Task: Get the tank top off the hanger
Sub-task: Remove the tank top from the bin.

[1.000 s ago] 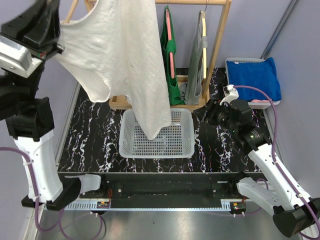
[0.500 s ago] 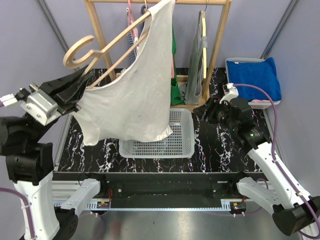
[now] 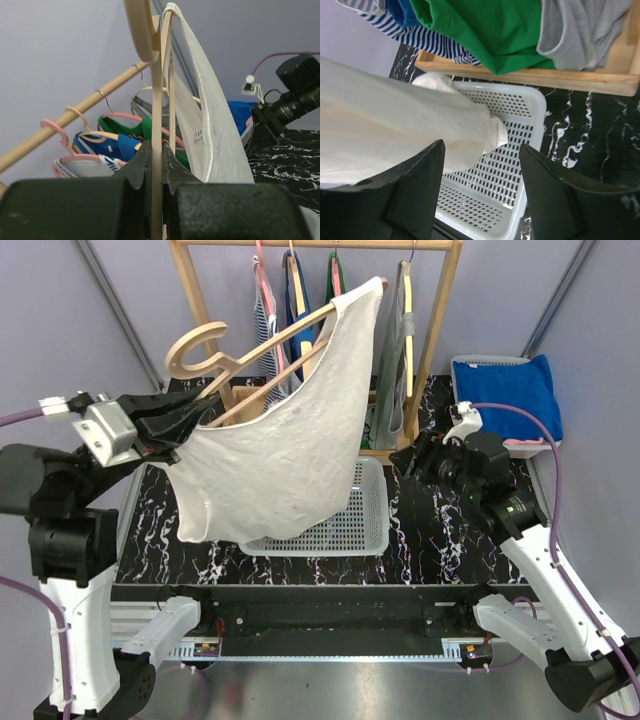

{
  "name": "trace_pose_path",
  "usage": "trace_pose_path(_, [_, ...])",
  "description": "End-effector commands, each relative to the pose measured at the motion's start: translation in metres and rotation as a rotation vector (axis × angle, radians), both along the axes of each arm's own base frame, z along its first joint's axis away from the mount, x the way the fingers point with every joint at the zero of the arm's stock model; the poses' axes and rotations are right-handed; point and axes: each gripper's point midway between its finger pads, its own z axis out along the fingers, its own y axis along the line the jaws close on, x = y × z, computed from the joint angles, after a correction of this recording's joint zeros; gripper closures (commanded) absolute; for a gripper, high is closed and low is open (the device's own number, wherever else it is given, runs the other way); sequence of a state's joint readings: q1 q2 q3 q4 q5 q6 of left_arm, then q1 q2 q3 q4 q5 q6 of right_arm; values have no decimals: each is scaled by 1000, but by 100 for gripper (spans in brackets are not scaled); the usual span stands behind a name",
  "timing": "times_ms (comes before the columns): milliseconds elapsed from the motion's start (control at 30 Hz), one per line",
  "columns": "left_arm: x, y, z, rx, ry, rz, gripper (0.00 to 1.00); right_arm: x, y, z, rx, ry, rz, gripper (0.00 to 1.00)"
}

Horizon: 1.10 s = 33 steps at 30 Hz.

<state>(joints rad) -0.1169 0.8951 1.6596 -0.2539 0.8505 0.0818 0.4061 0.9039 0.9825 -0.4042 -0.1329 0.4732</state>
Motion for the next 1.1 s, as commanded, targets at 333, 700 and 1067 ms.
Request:
trace_pose_path(333, [29, -9, -112, 175, 153, -39, 100, -25, 1, 118, 64, -329, 88, 26])
trace_pose_path(700, [32, -22, -153, 242, 247, -81, 100, -3, 36, 132, 168, -344, 196, 28])
trace_pose_path(1067, [51, -34, -160, 265, 256, -50, 100, -12, 60, 133, 153, -389, 292, 29])
